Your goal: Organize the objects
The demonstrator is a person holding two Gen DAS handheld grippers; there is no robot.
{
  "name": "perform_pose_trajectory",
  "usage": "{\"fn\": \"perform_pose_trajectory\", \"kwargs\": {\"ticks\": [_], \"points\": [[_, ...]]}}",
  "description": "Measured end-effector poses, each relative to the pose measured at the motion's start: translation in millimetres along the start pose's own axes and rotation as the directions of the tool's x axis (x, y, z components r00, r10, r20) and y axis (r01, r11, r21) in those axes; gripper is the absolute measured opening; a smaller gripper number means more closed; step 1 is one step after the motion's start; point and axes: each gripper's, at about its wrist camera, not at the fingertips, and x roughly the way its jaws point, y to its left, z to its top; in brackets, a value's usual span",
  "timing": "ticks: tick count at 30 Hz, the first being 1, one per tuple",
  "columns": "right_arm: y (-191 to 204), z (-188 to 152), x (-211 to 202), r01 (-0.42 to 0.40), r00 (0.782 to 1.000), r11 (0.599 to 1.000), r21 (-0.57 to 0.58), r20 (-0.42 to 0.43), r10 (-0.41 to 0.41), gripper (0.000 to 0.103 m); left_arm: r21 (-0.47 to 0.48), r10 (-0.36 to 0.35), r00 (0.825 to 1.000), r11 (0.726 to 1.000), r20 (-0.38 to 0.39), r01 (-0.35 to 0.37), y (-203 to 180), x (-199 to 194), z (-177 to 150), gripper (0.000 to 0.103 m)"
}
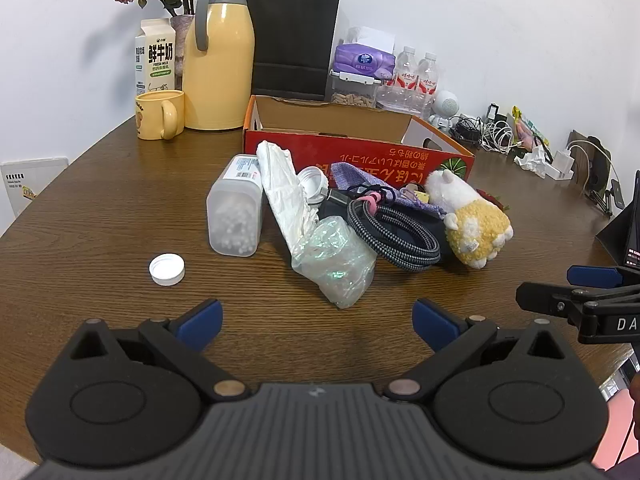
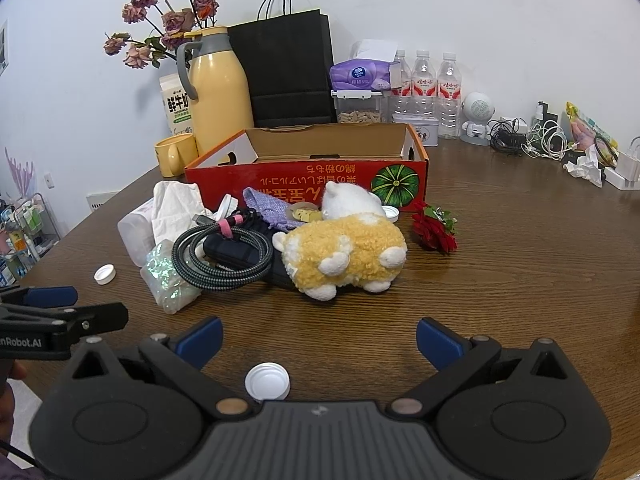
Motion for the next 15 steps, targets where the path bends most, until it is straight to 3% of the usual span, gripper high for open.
{"fn": "perform_pose_trajectory", "kwargs": {"ticks": [15], "points": [[-0.6,-0.5,-0.1,-0.001,1.0,1.0,0.0,0.002,0.001,0.103,-0.006,0.003,1.0,1.0,0.001,-0.003,1.5,-1.3,-1.7,0.103]]}}
